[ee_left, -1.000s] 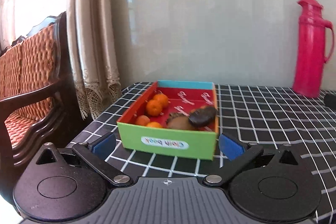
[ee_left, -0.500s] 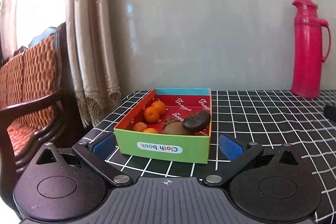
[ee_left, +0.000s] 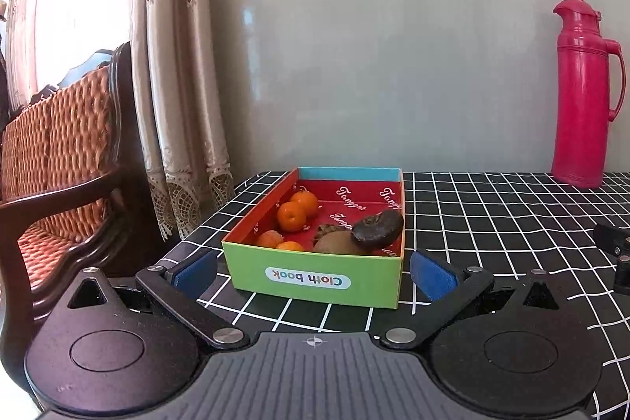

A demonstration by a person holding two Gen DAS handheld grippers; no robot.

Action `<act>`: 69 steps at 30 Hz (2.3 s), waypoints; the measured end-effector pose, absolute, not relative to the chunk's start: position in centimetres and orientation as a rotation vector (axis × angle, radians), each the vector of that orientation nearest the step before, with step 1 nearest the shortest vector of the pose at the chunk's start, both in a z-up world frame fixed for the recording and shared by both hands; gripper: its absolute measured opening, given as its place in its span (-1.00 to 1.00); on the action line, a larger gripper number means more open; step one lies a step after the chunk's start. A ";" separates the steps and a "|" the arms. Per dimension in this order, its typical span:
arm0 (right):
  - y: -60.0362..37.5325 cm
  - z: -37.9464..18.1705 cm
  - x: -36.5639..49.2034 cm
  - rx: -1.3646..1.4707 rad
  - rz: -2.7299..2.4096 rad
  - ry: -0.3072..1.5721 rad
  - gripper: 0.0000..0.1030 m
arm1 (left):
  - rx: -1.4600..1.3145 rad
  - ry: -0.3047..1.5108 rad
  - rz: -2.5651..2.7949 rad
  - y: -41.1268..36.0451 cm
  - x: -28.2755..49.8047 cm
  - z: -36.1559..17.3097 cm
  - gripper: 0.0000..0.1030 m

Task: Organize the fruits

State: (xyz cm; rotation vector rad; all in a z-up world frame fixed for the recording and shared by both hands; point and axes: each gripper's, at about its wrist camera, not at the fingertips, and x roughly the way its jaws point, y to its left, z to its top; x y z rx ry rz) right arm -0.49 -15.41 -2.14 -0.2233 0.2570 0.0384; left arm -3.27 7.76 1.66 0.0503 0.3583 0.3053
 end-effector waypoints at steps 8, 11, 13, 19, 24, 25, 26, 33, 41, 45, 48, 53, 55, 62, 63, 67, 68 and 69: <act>-15.7 -2.1 -0.5 -0.212 0.037 0.261 1.00 | 0.054 0.362 0.303 7.5 -3.0 1.6 1.00; -15.7 -2.1 -0.6 -0.211 0.037 0.261 1.00 | 0.053 0.363 0.303 7.6 -3.0 1.6 1.00; -15.7 -2.1 -0.5 -0.208 0.037 0.263 1.00 | 0.053 0.365 0.304 7.6 -3.0 1.6 1.00; -15.8 -2.1 -0.5 -0.207 0.036 0.263 1.00 | 0.052 0.364 0.303 7.6 -3.0 1.6 1.00; -15.8 -2.1 -0.5 -0.208 0.035 0.264 1.00 | 0.054 0.365 0.294 7.5 -3.0 1.5 1.00; -15.8 -2.1 -0.5 -0.208 0.035 0.264 1.00 | 0.055 0.365 0.295 7.5 -3.0 1.5 1.00; -15.8 -2.1 -0.5 -0.207 0.035 0.265 1.00 | 0.055 0.366 0.294 7.5 -3.0 1.5 1.00; -15.8 -2.1 -0.5 -0.211 0.037 0.266 1.00 | 0.056 0.364 0.294 7.5 -3.0 1.6 1.00; -15.8 -2.1 -0.5 -0.210 0.035 0.267 1.00 | 0.055 0.363 0.296 7.6 -3.0 1.6 1.00; -15.8 -2.1 -0.5 -0.208 0.035 0.267 1.00 | 0.054 0.363 0.296 7.7 -3.0 1.6 1.00; -15.8 -2.1 -0.5 -0.209 0.035 0.268 1.00 | 0.053 0.363 0.297 7.7 -3.0 1.6 1.00; -15.8 -2.1 -0.5 -0.211 0.034 0.268 1.00 | 0.048 0.358 0.292 7.8 -3.2 1.6 1.00; -15.8 -2.1 -0.5 -0.211 0.034 0.268 1.00 | 0.048 0.358 0.295 7.8 -3.2 1.6 1.00; -15.8 -2.1 -0.5 -0.211 0.034 0.268 1.00 | 0.046 0.360 0.296 7.9 -3.1 1.6 1.00; -15.8 -2.1 -0.5 -0.211 0.034 0.268 1.00 | 0.045 0.359 0.298 7.9 -3.2 1.6 1.00; -15.8 -2.1 -0.5 -0.211 0.034 0.268 1.00 | 0.044 0.359 0.296 8.0 -3.2 1.6 1.00; -15.8 -2.1 -0.5 -0.211 0.034 0.268 1.00 | 0.044 0.358 0.298 7.9 -3.2 1.6 1.00; -15.8 -2.1 -0.5 -0.211 0.033 0.268 1.00 | 0.043 0.356 0.301 7.9 -3.2 1.6 1.00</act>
